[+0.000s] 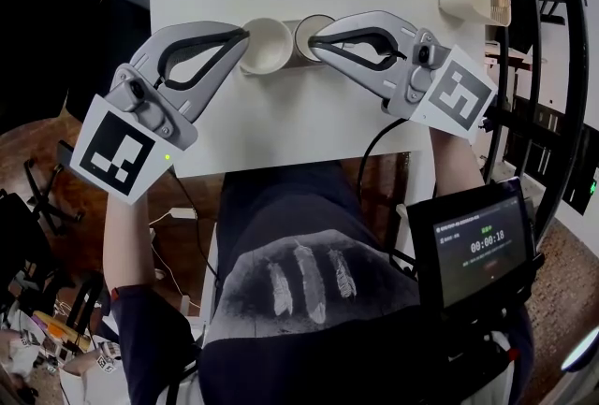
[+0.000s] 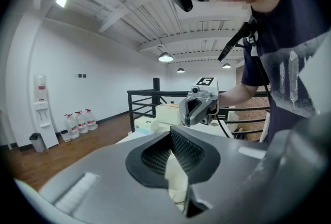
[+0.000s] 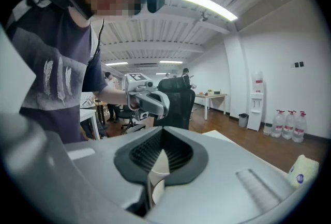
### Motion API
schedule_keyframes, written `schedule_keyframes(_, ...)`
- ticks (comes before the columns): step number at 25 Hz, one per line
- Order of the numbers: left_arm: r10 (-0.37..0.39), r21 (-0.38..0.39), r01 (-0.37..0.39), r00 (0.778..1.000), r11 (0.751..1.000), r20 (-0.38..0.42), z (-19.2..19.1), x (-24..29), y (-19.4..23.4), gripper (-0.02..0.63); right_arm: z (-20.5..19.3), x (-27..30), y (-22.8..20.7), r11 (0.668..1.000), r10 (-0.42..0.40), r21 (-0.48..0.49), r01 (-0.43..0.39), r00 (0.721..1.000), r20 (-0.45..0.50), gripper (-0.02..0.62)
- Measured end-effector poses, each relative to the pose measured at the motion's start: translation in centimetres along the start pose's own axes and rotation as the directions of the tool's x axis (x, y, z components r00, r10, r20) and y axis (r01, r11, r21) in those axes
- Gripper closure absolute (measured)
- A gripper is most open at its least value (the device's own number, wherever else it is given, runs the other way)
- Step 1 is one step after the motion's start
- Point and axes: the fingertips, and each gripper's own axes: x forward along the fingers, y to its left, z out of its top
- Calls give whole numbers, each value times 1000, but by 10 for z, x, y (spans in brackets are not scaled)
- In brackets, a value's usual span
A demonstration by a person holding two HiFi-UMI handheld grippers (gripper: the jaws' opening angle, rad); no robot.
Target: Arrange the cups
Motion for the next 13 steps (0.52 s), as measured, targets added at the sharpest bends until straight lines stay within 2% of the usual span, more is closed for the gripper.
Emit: schedule_keyframes(13,-7,-12,7,1000,1000,-4,-2,1,1,593,0,4,0,1000,8,7,-8,1000,-4,592)
